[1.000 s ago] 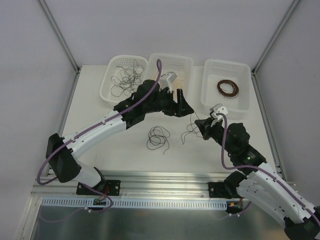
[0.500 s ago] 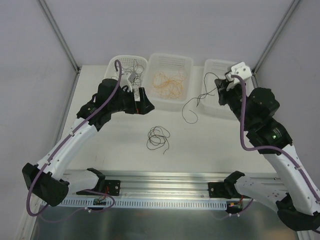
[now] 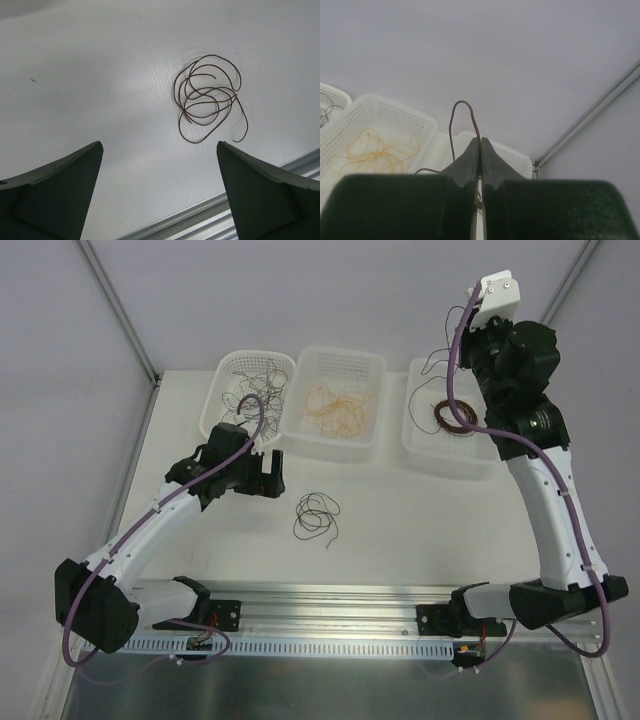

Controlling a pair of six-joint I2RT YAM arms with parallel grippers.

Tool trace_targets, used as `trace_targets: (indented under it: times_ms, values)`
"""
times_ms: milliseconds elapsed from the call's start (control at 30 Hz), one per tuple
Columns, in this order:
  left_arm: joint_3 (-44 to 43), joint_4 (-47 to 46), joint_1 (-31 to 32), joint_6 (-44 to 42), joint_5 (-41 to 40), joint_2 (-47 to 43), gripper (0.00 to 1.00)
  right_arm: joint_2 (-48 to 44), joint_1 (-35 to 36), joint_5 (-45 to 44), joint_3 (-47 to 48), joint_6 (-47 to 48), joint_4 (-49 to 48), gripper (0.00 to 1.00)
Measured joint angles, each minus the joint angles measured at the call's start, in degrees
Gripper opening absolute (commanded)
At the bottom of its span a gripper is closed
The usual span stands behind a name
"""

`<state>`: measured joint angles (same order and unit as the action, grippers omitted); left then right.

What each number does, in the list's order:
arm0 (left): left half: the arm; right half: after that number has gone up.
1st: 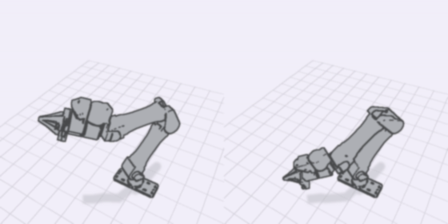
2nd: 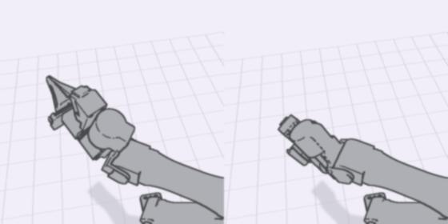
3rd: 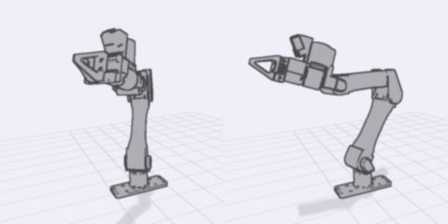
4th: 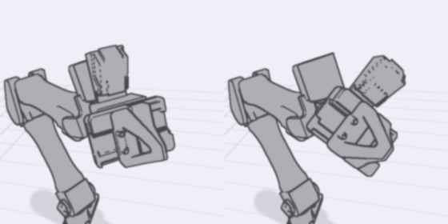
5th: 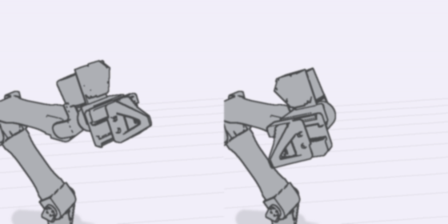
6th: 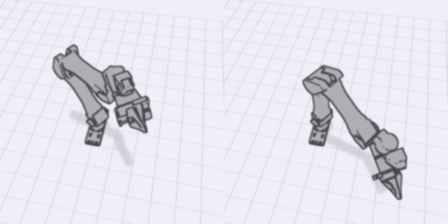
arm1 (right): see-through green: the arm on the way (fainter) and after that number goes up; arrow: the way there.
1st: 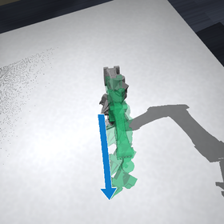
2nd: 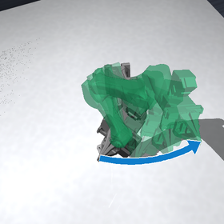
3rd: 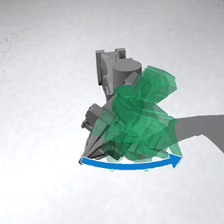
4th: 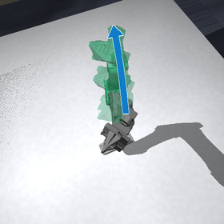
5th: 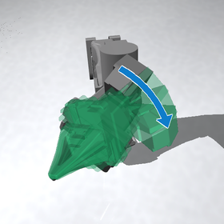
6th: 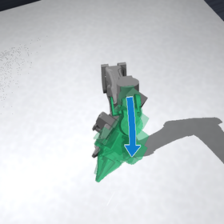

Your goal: Untangle the cables

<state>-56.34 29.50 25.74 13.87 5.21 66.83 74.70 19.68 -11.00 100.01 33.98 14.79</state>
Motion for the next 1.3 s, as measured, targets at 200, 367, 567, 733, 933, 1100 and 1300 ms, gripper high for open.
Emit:
trace_targets:
  times_ms: [200,367,567,733,933,1100,1300]
  values:
    - [0.24,-0.07,-0.35,-1.57,-3.23,-0.74,0.99,7.34,-8.26,1.73,1.53,-1.27,-2.40,0.01]
    - [0.92,-0.02,-0.35,-2.62,-5.99,-1.42,0.99,12.41,-13.20,2.91,-1.27,-4.46,-4.17,0.01]
    - [0.98,-0.02,-0.35,-3.02,-7.43,-1.42,0.99,16.83,-15.39,3.85,-10.40,-9.42,-5.62,0.49]
    - [0.98,-0.02,-0.37,-3.02,-7.43,-1.42,0.99,18.95,-15.74,5.92,-13.18,-11.93,-2.03,0.63]
    - [0.98,-0.02,-0.37,-3.02,-7.39,-1.42,0.99,13.42,-12.07,9.14,-19.10,-13.35,0.00,0.66]
    - [1.01,-0.02,-0.72,-3.02,-7.19,-1.36,0.99,5.75,-2.25,12.31,-28.24,-15.78,2.08,0.66]
    - [1.01,-0.02,-0.72,-3.04,-6.95,-0.63,0.99,4.00,11.45,15.72,-36.79,-20.15,1.60,0.60]
